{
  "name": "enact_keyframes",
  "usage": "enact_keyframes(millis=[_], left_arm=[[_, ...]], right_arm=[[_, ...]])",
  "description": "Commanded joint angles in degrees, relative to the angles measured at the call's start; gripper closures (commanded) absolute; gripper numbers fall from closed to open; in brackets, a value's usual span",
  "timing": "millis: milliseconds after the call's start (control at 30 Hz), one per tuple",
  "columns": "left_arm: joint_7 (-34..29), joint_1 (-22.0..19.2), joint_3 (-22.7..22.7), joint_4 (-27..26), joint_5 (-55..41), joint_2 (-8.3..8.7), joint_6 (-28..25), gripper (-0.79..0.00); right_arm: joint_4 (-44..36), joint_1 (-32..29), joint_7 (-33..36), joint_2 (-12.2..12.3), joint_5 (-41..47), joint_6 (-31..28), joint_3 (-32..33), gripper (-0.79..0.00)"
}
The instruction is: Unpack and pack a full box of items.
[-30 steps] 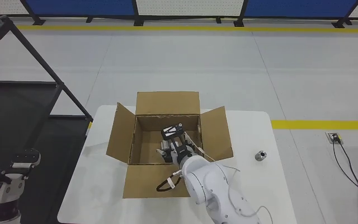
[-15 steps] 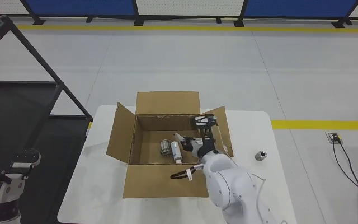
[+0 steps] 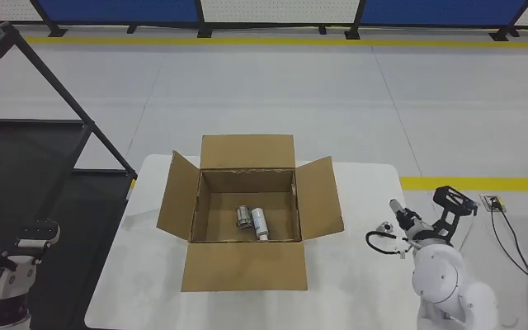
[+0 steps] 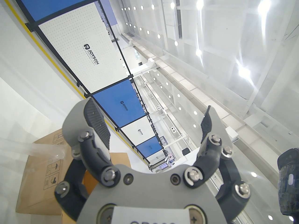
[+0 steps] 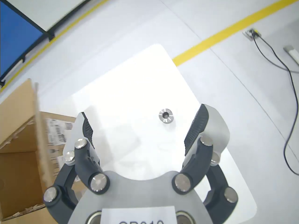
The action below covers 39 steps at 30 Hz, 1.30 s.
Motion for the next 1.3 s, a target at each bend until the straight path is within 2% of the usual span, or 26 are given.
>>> enact_keyframes(millis=[0,167,400,433,467,567,633,667,833,1100,1167,1233,1267], left_arm=[[0.00,0.00,0.00,0.00,0.00,0.00,0.00,-0.785],[0.00,0.00,0.00,0.00,0.00,0.00,0.00,-0.785],[0.00,0.00,0.00,0.00,0.00,0.00,0.00,-0.785],[0.00,0.00,0.00,0.00,0.00,0.00,0.00,-0.785],[0.00,0.00,0.00,0.00,0.00,0.00,0.00,-0.785],[0.00,0.00,0.00,0.00,0.00,0.00,0.00,-0.785],[0.00,0.00,0.00,0.00,0.00,0.00,0.00,-0.785],[0.00,0.00,0.00,0.00,0.00,0.00,0.00,-0.785],[0.00,0.00,0.00,0.00,0.00,0.00,0.00,-0.785],[0.00,0.00,0.00,0.00,0.00,0.00,0.00,-0.785],[0.00,0.00,0.00,0.00,0.00,0.00,0.00,-0.785],[0.00,0.00,0.00,0.00,0.00,0.00,0.00,-0.785],[0.00,0.00,0.00,0.00,0.00,0.00,0.00,-0.785]], right_arm=[[7.61,3.71,3.68,0.38,-0.70,-1.20,0.93,-0.785],[21.25,11.39,7.18,1.04,-2.71,-3.63,0.53,-0.785],[33.82,18.70,9.57,1.56,-5.15,-4.27,-0.78,-0.785],[35.16,19.46,9.48,1.66,-5.26,-4.39,-0.69,-0.760],[36.43,20.11,9.21,1.73,-5.53,-4.16,-0.66,-0.643],[39.76,21.76,8.08,1.85,-4.08,-3.43,-0.08,-0.576],[41.62,22.45,7.36,2.00,-2.90,-3.80,0.54,-0.419],[42.43,22.72,7.12,2.08,-2.54,-3.95,0.77,-0.388],[44.45,23.47,7.24,2.36,-1.71,-4.50,0.67,-0.397],[45.70,23.90,7.19,2.56,-0.69,-3.68,-0.22,-0.354],[45.90,23.98,7.19,2.64,-0.39,-3.53,-0.29,-0.246],[45.32,23.86,6.76,2.72,0.22,-3.32,-0.14,-0.034],[44.69,23.63,6.51,2.75,0.67,-3.24,-0.04,0.000]])
